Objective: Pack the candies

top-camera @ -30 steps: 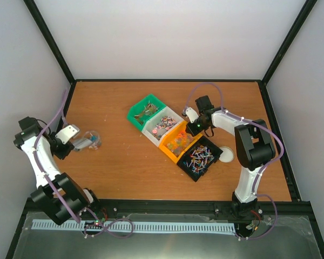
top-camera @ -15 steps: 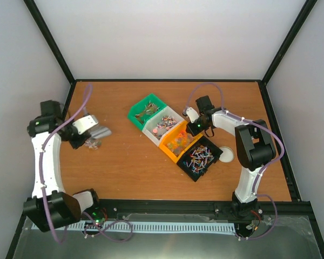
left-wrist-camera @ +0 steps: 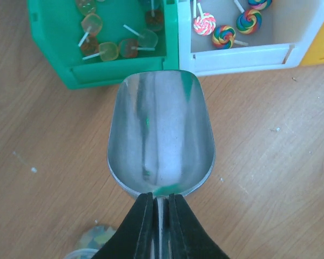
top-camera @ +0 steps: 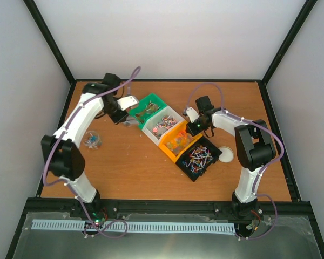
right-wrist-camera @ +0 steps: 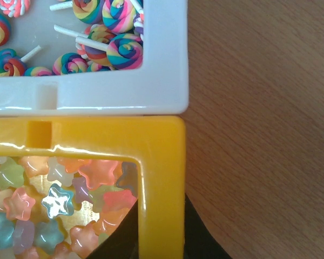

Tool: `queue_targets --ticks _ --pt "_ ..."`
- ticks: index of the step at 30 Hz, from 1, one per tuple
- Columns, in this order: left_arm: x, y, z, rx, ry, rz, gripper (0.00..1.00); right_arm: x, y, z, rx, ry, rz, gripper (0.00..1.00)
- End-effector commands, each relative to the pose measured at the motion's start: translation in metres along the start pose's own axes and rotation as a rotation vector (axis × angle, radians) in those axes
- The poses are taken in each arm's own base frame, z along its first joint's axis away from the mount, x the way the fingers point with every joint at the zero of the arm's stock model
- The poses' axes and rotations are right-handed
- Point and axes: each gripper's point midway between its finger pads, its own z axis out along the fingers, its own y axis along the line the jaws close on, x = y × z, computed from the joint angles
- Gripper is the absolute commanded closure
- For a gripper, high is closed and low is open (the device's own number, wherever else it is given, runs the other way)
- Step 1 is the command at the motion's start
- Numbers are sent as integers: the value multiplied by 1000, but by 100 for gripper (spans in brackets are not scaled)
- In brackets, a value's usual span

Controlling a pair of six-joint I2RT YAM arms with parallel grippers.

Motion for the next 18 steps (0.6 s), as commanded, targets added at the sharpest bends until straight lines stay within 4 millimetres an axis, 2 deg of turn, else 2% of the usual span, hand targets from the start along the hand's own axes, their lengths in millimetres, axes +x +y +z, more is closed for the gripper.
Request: queue_targets --ticks 1,7,11,15,18 --pt "-30 7 11 -68 37 -63 99 3 5 2 -7 3 45 97" --pt "-50 25 38 -101 85 -110 99 3 5 2 0 7 37 97" --pt "-51 32 57 -112 140 -99 99 3 5 4 3 12 28 97" --pt "-52 28 72 -91 159 -73 99 4 5 5 4 15 20 97" --pt "-52 21 92 -72 195 -44 99 6 5 8 2 21 16 97"
